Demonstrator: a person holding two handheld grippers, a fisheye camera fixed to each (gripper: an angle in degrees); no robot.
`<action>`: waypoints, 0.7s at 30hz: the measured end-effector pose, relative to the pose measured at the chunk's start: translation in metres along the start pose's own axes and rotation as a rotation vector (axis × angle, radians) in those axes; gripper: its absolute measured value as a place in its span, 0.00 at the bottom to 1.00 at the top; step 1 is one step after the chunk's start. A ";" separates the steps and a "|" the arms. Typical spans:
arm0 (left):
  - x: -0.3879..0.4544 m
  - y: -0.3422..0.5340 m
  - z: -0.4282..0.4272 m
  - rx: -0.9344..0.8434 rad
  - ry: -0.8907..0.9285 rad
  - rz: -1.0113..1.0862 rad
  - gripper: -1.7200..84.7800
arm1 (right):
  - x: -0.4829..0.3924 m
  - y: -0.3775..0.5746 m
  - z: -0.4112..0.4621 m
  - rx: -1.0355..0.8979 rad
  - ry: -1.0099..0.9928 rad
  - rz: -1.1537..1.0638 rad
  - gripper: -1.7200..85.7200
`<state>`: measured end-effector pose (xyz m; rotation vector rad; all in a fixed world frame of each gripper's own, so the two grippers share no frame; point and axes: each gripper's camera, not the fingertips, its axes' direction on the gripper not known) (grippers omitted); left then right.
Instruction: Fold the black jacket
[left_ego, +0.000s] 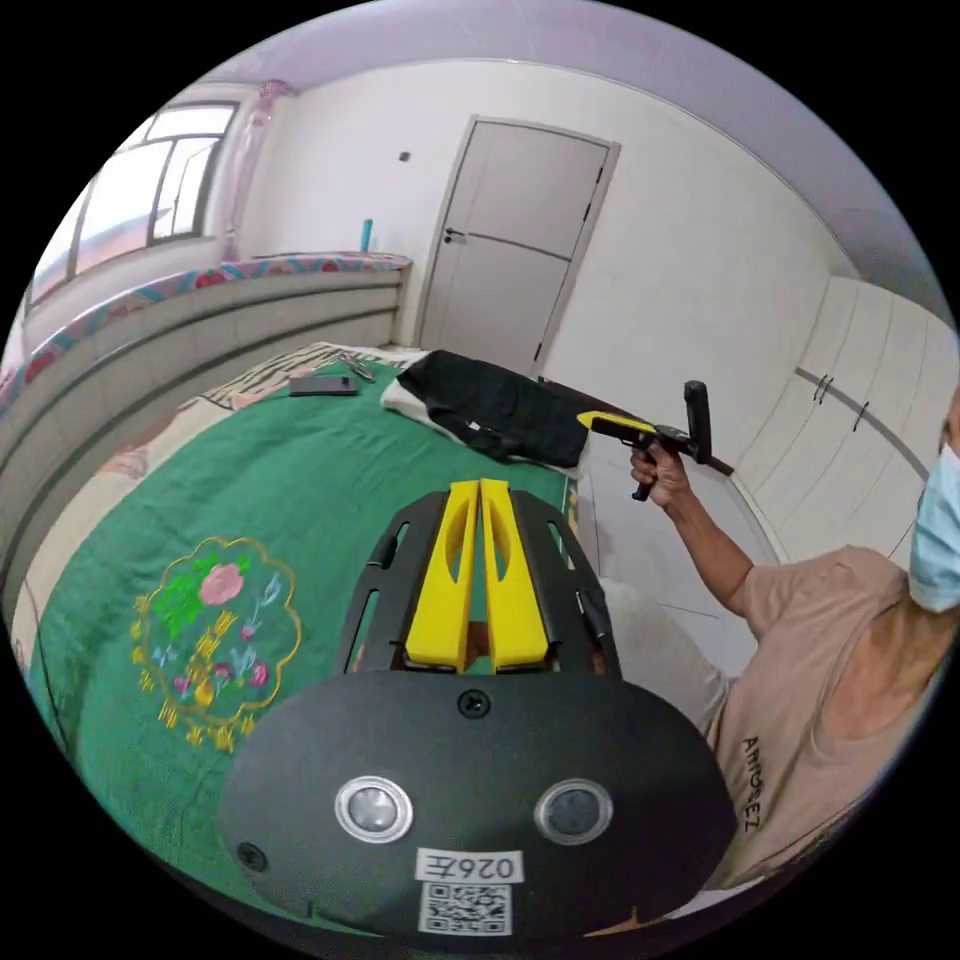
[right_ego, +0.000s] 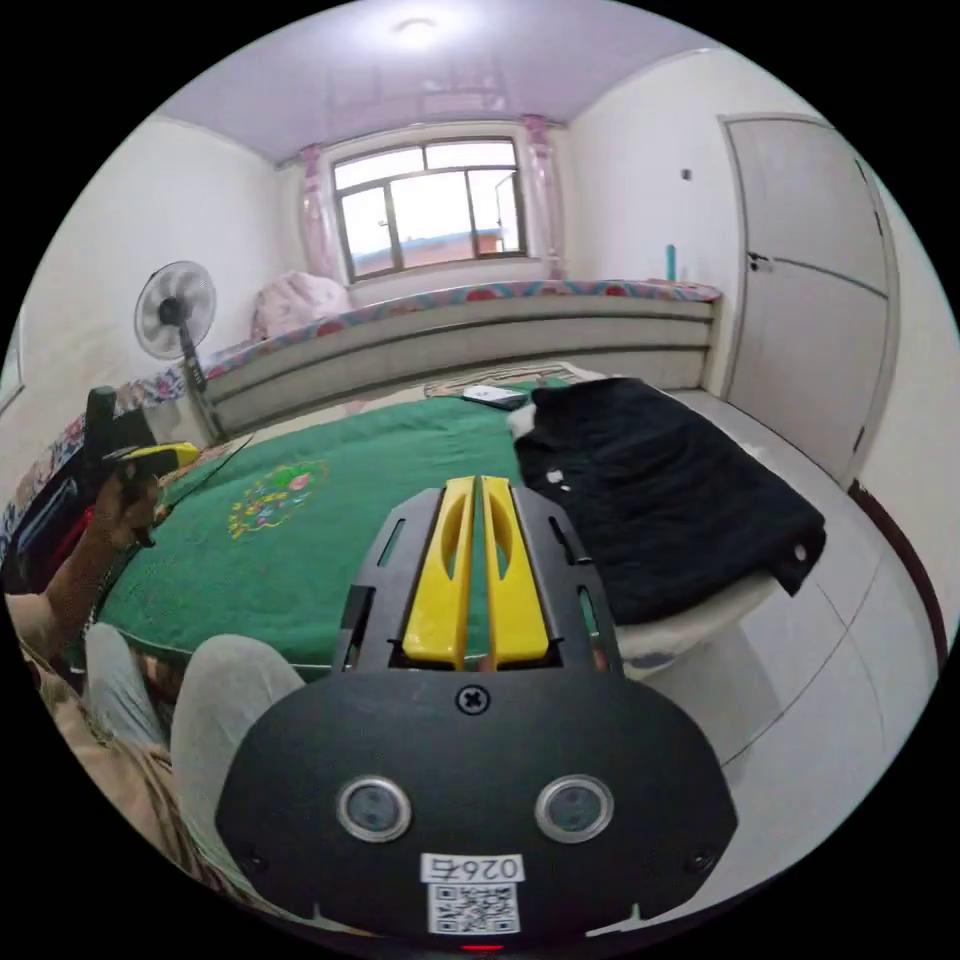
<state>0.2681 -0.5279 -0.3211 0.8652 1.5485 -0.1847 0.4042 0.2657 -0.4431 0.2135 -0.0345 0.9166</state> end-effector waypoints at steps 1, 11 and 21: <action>-0.007 -0.021 0.051 -0.040 0.021 0.021 0.03 | 0.019 -0.004 0.002 -0.005 0.024 0.022 0.03; -0.091 -0.123 0.363 -0.131 0.168 -0.122 0.17 | 0.223 -0.151 0.082 -0.126 0.216 0.032 0.09; -0.126 -0.148 0.532 -0.261 -0.127 -0.089 0.25 | 0.326 -0.257 0.189 -0.341 0.210 0.073 0.19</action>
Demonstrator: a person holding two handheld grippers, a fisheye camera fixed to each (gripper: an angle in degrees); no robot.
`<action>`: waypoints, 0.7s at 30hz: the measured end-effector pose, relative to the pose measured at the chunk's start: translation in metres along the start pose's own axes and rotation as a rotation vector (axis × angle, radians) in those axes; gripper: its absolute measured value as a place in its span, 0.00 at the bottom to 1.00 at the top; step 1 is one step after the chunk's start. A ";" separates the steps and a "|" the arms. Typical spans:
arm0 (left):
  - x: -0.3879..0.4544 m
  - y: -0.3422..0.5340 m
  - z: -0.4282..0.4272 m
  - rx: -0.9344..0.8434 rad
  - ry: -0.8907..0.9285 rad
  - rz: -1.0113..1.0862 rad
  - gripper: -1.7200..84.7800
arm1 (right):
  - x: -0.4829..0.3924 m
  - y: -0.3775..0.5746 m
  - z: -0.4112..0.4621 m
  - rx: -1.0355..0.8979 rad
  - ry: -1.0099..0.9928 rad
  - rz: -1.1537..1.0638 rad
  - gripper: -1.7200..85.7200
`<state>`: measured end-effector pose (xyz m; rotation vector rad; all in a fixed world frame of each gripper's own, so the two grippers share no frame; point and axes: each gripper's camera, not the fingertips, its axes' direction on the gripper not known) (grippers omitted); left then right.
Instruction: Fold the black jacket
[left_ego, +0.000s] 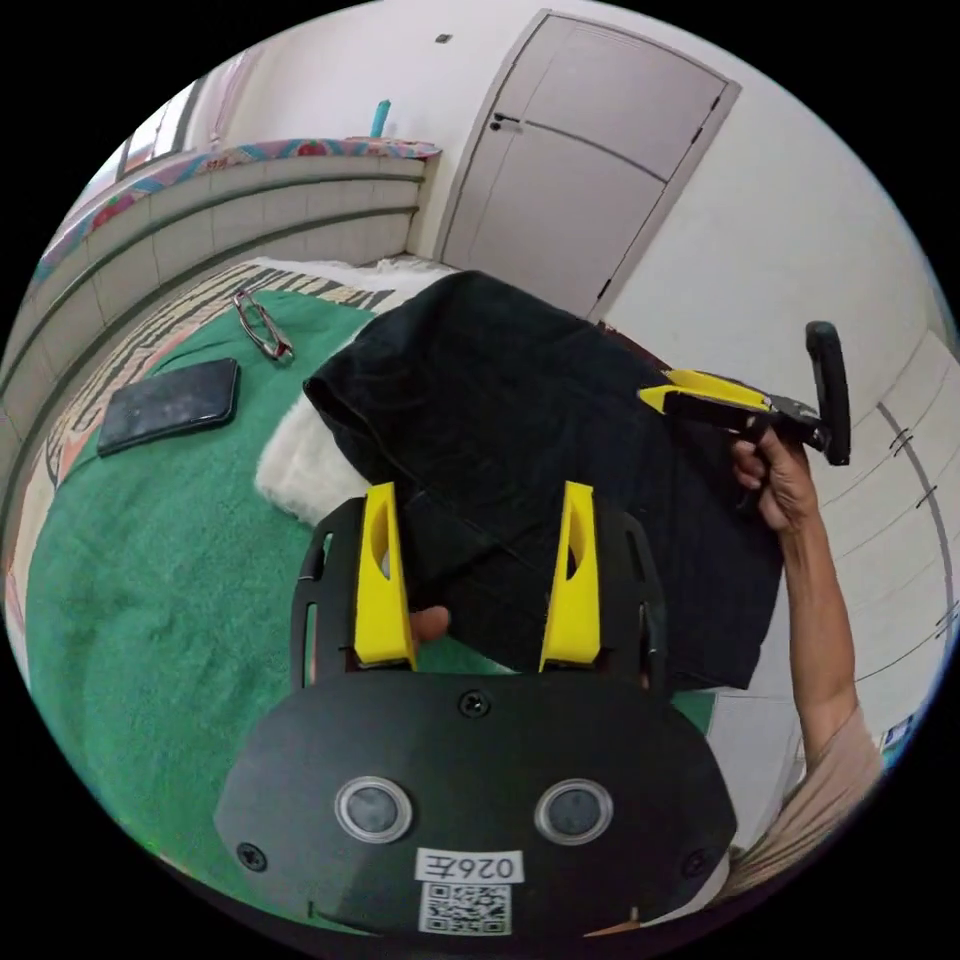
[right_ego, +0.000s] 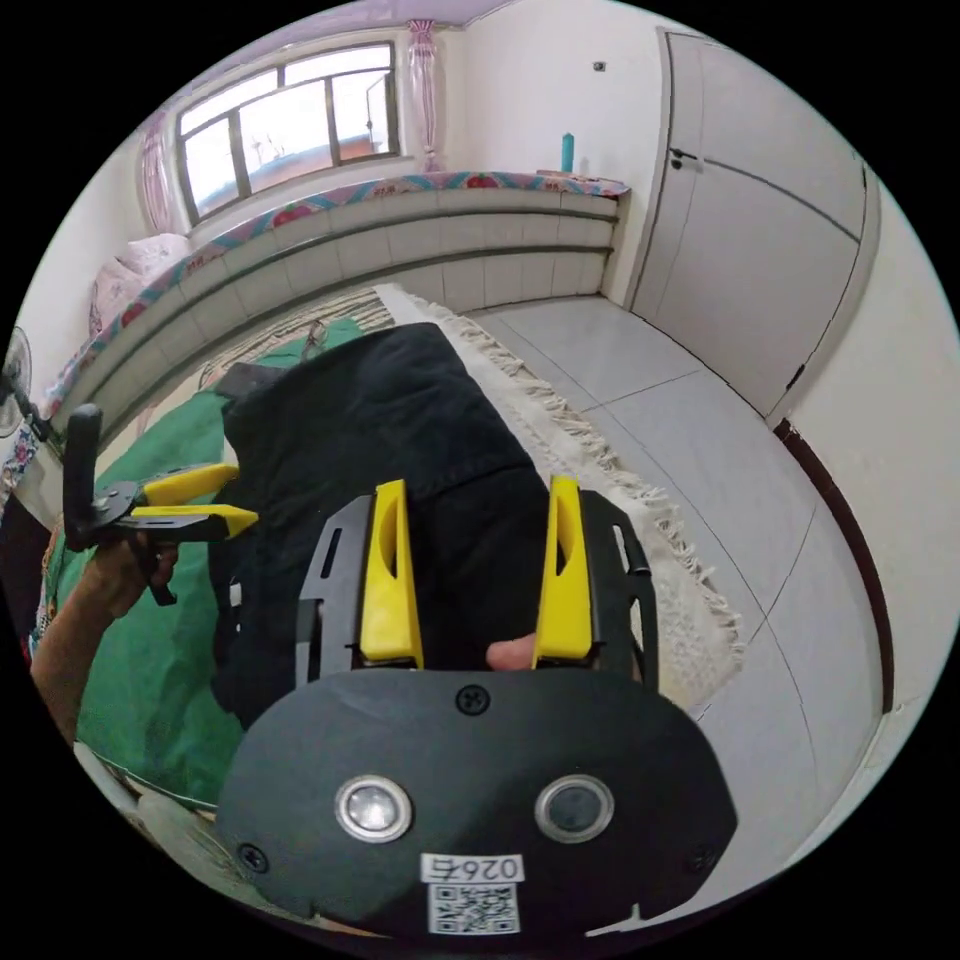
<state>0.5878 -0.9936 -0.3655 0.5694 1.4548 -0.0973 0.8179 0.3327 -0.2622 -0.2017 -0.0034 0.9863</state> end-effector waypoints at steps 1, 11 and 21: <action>0.004 -0.002 0.005 -0.025 -0.062 0.053 0.23 | 0.004 -0.002 0.000 0.001 -0.018 0.025 0.19; -0.010 0.007 -0.052 0.052 -0.034 0.105 0.04 | -0.053 0.026 -0.084 0.254 0.183 -0.193 0.04; -0.077 0.081 -0.264 0.374 0.318 0.003 0.03 | -0.165 0.131 -0.239 0.691 0.267 -0.312 0.03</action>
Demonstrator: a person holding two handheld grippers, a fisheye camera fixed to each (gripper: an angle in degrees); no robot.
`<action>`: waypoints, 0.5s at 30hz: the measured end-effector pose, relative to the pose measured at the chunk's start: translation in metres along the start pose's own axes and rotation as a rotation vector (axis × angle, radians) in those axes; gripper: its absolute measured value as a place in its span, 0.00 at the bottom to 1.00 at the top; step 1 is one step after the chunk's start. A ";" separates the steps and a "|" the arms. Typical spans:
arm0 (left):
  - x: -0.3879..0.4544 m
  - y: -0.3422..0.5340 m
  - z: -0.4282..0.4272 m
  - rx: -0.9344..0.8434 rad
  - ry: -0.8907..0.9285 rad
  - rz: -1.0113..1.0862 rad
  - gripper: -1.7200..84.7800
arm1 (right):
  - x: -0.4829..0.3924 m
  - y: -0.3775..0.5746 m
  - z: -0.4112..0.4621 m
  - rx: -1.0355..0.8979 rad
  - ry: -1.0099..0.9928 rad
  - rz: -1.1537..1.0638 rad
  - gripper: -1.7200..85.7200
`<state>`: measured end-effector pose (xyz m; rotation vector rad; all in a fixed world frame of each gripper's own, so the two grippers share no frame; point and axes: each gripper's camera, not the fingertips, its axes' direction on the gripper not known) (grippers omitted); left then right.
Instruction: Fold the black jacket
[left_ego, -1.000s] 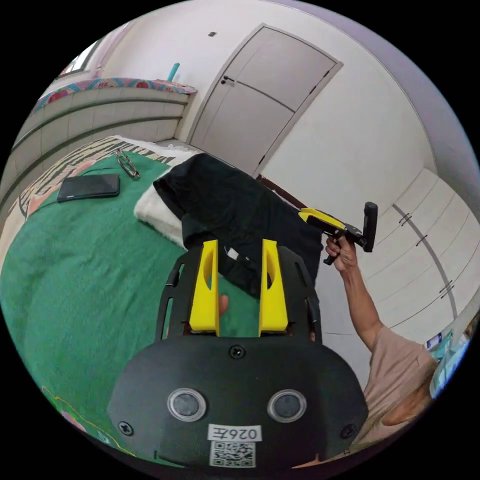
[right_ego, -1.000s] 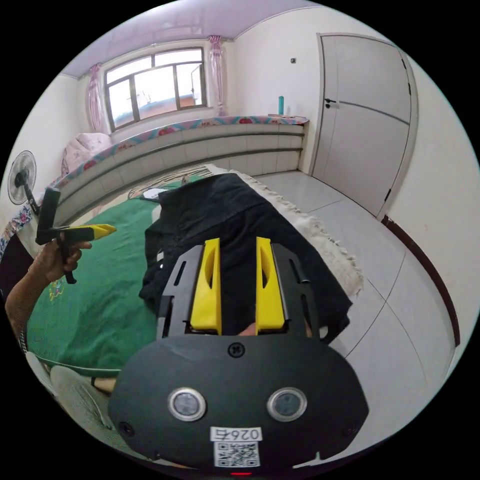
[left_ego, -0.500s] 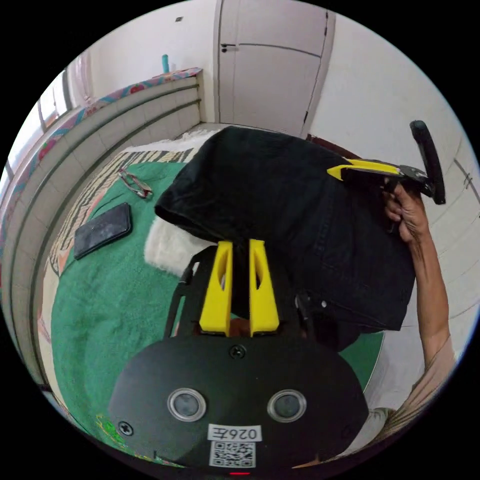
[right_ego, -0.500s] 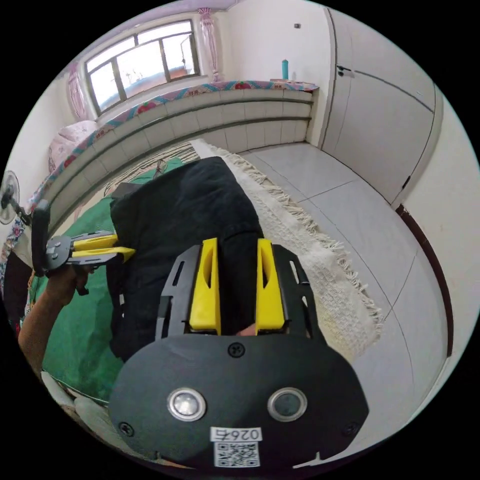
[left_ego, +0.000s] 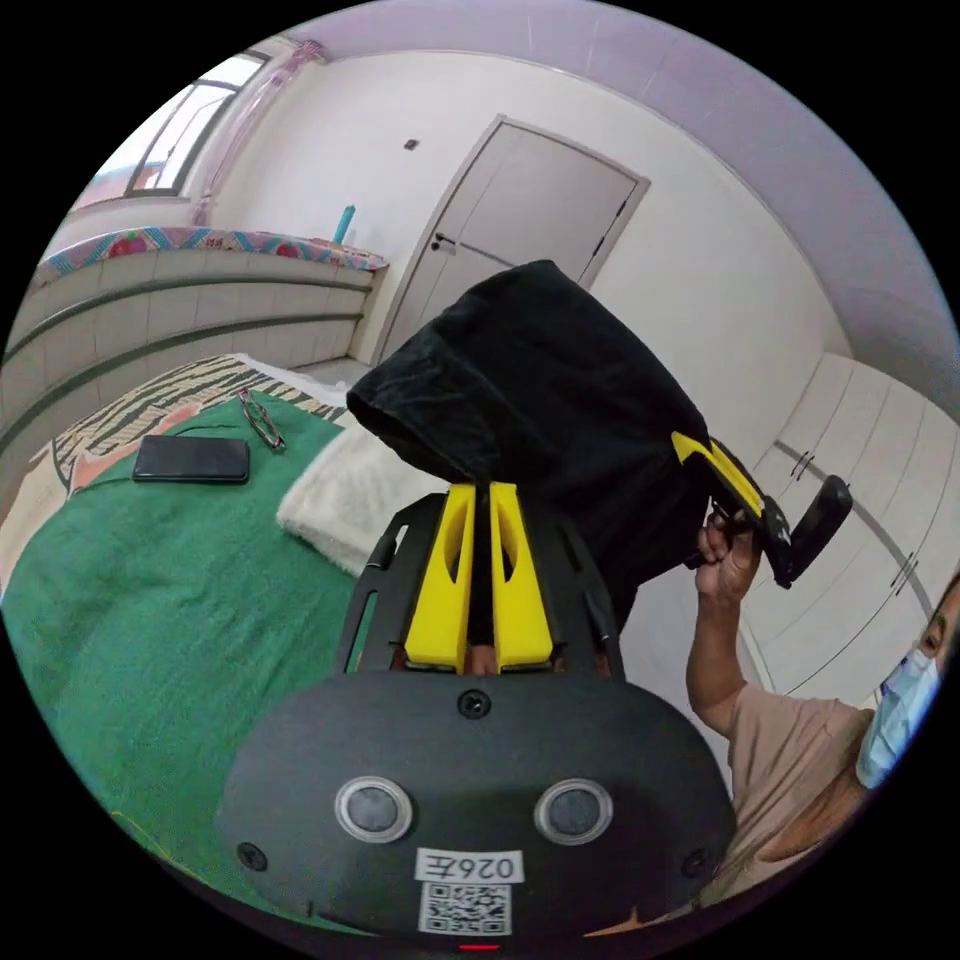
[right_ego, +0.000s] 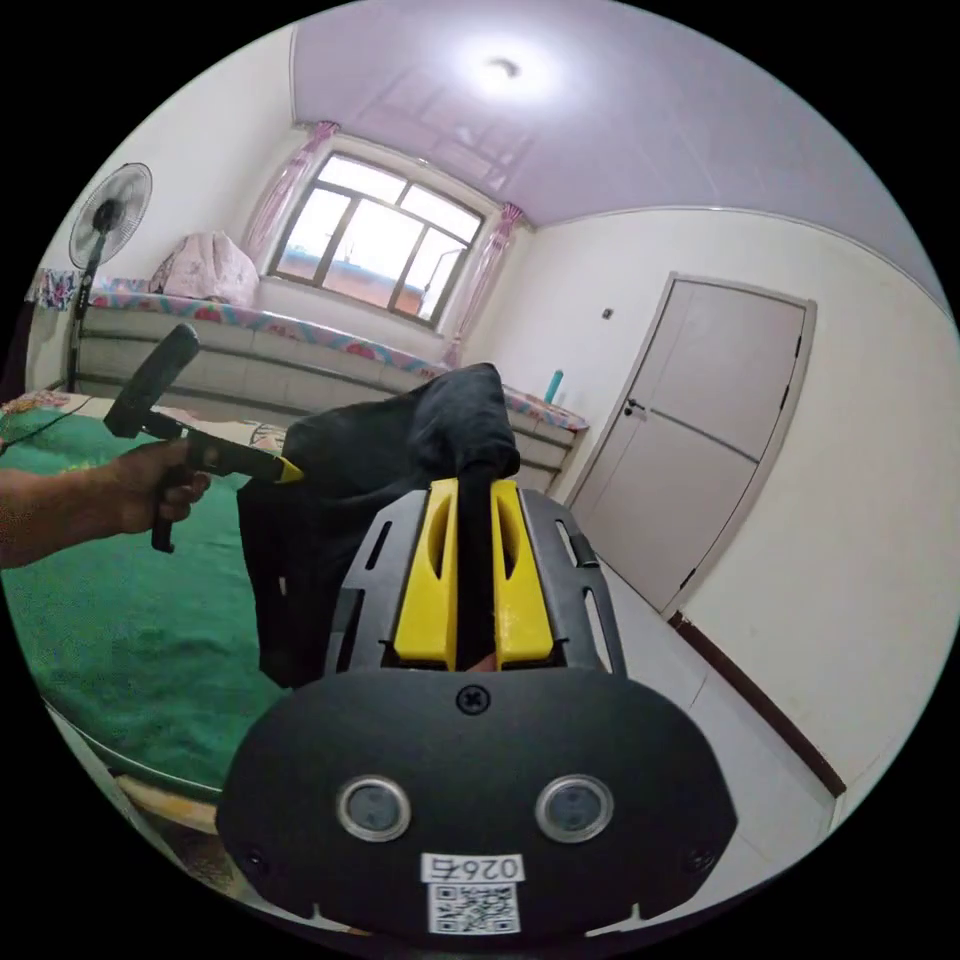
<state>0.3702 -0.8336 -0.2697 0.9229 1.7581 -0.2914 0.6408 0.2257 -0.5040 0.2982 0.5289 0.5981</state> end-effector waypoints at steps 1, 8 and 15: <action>0.009 0.001 -0.039 0.034 0.002 0.016 0.03 | -0.005 -0.005 -0.010 0.016 -0.015 -0.003 0.03; 0.088 0.032 -0.342 0.244 -0.185 0.170 0.03 | -0.095 -0.078 -0.134 0.176 -0.299 -0.059 0.03; 0.168 0.106 -0.621 0.357 -0.479 0.195 0.04 | -0.202 -0.127 -0.195 0.241 -0.897 0.019 0.03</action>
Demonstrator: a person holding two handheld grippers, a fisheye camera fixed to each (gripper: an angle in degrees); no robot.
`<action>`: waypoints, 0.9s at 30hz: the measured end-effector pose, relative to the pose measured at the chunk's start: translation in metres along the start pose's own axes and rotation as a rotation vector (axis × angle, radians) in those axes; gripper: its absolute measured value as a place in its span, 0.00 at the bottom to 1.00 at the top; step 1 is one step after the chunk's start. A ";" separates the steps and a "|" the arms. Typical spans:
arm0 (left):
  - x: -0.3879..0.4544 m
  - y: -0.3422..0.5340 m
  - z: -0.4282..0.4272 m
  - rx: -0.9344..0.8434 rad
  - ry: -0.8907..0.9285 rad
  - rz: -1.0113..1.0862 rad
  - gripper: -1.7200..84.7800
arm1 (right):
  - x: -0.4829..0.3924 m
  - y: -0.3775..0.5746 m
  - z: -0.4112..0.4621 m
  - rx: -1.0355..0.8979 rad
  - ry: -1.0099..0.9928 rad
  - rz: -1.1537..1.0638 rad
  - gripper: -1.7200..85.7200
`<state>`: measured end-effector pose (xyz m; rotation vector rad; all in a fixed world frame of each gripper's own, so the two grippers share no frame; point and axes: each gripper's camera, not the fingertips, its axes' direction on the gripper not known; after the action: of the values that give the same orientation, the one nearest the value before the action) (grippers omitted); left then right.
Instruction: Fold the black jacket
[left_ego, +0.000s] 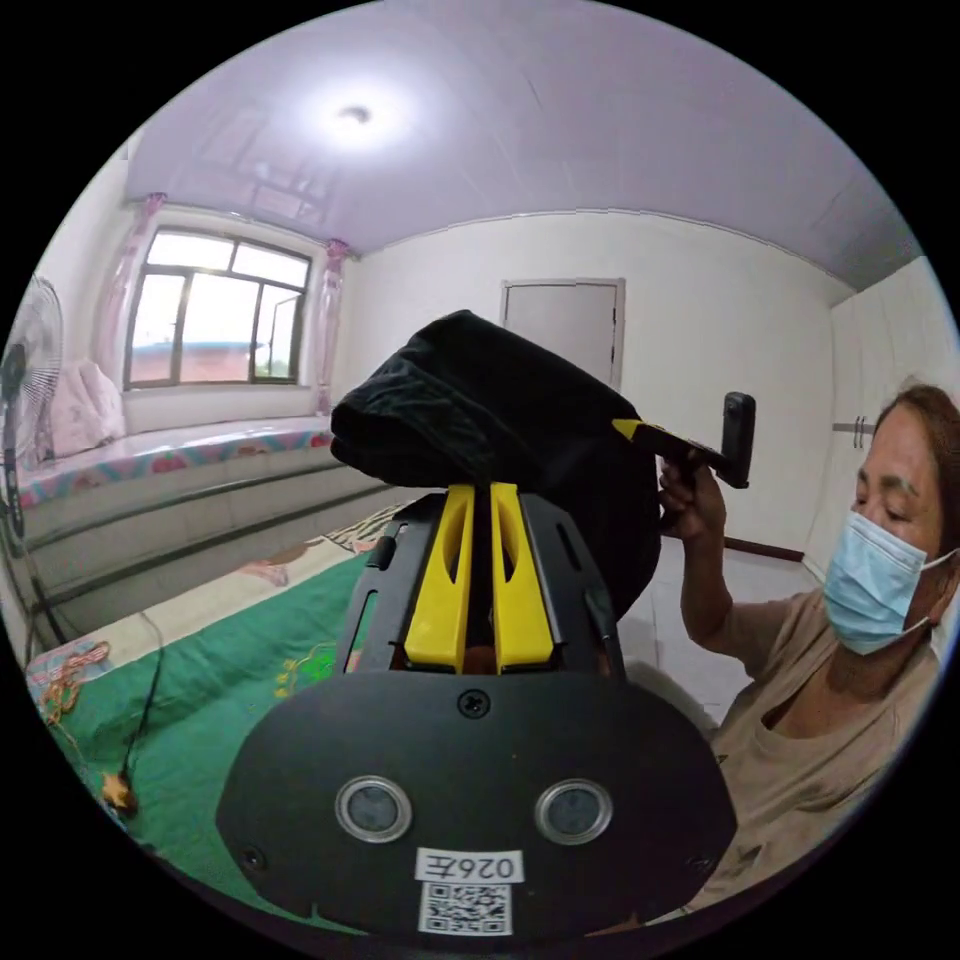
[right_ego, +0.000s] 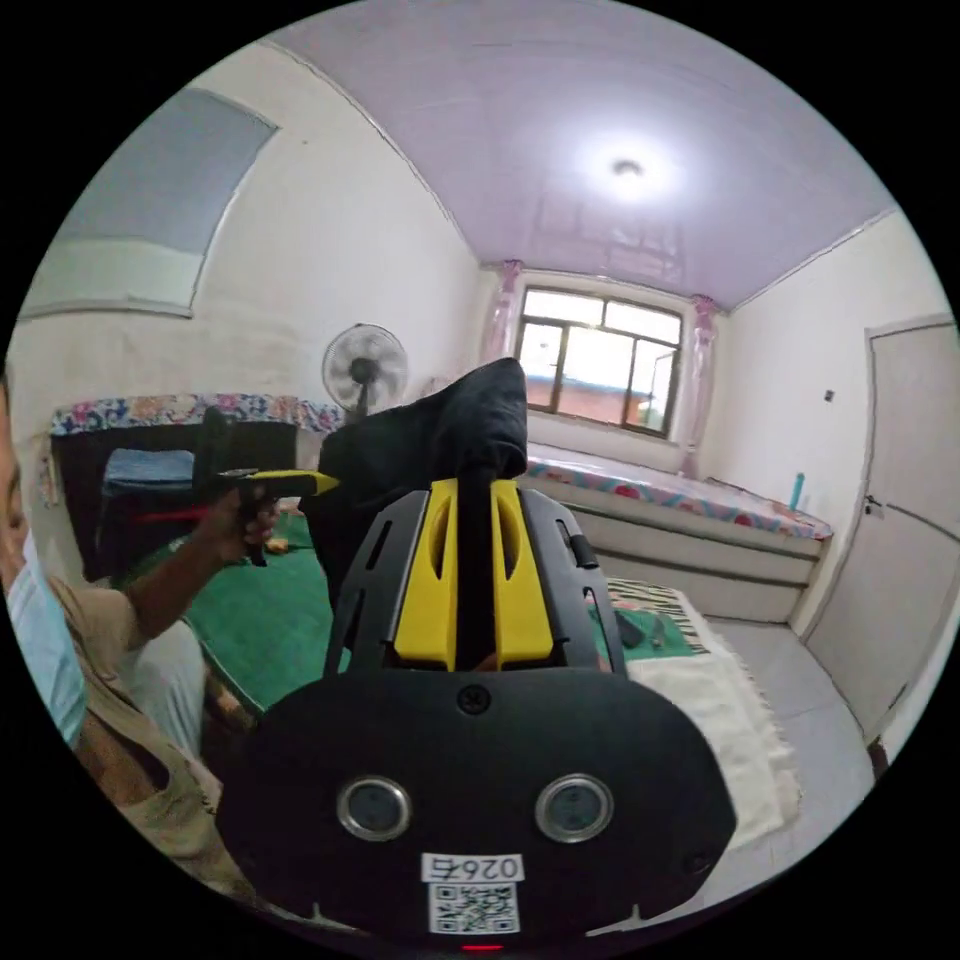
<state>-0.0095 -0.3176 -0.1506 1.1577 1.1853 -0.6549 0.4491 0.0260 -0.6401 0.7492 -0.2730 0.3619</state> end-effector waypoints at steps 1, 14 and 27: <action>-0.011 -0.004 -0.035 -0.010 -0.063 -0.005 0.04 | -0.006 0.000 0.012 -0.012 -0.040 0.016 0.03; -0.324 0.091 -0.094 -0.090 -0.058 -0.676 0.15 | -0.059 0.170 0.343 -0.646 -0.256 0.383 0.11; -0.403 0.047 -0.078 -0.625 -0.218 -0.695 0.25 | -0.260 0.247 0.474 -0.887 -0.449 -0.199 0.17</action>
<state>-0.1173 -0.2954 0.2479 0.1264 1.4610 -0.8145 0.0590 -0.1983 -0.2517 -0.0352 -0.7156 -0.1374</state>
